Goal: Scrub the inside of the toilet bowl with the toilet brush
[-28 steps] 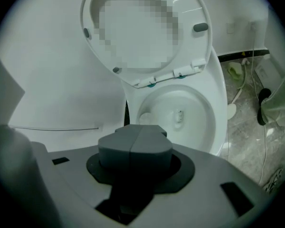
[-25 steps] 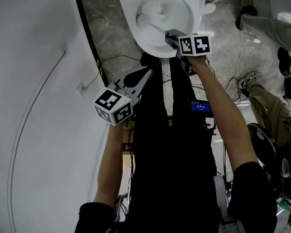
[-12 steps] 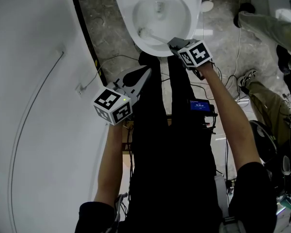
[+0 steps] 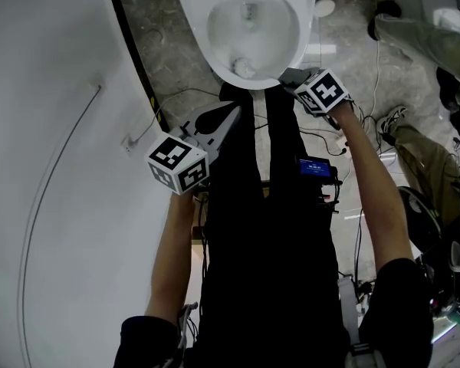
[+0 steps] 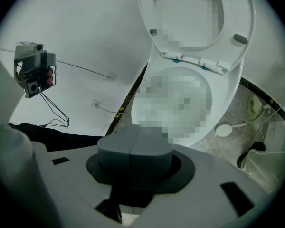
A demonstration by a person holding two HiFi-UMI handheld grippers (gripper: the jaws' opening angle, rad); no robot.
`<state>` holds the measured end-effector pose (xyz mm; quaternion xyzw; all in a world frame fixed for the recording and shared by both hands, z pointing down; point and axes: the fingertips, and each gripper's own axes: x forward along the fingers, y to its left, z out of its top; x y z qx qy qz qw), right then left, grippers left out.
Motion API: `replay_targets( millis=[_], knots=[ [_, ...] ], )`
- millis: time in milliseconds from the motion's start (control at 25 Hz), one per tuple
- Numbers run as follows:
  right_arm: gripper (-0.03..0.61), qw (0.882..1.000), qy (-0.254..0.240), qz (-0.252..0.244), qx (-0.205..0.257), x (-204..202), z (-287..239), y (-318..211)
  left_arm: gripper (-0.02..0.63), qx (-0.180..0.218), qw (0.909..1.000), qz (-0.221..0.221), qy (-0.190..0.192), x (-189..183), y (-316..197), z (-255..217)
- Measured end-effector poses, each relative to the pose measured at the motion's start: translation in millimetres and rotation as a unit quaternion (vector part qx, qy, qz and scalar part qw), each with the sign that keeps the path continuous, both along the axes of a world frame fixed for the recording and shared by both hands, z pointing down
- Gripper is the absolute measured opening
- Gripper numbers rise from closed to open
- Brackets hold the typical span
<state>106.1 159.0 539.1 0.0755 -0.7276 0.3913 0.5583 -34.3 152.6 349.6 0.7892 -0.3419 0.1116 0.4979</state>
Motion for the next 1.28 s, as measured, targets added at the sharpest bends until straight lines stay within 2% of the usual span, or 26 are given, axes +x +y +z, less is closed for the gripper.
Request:
replay_targets(
  millis=[280, 680, 880, 1040, 1280],
  knots=[
    [0.161, 0.998, 0.036, -0.045, 0.002, 29, -2, -8, 0.009, 0.001, 0.9999, 0.012, 0.000, -3, -9, -1],
    [0.160, 0.991, 0.079, -0.102, 0.028, 39, -5, -30, 0.009, 0.001, 0.9997, 0.023, 0.004, -4, -20, 1],
    [0.160, 0.990, 0.094, -0.108, 0.005, 44, -14, -29, 0.009, -0.001, 0.9997, 0.025, 0.003, -3, -24, 1],
    [0.160, 0.985, 0.117, -0.120, 0.030, 55, -15, -47, 0.009, -0.001, 0.9996, 0.027, 0.003, -2, -28, 1],
    [0.160, 0.981, 0.124, -0.128, 0.080, 61, -15, -72, 0.009, -0.001, 0.9996, 0.028, 0.002, 2, -30, 0]
  ],
)
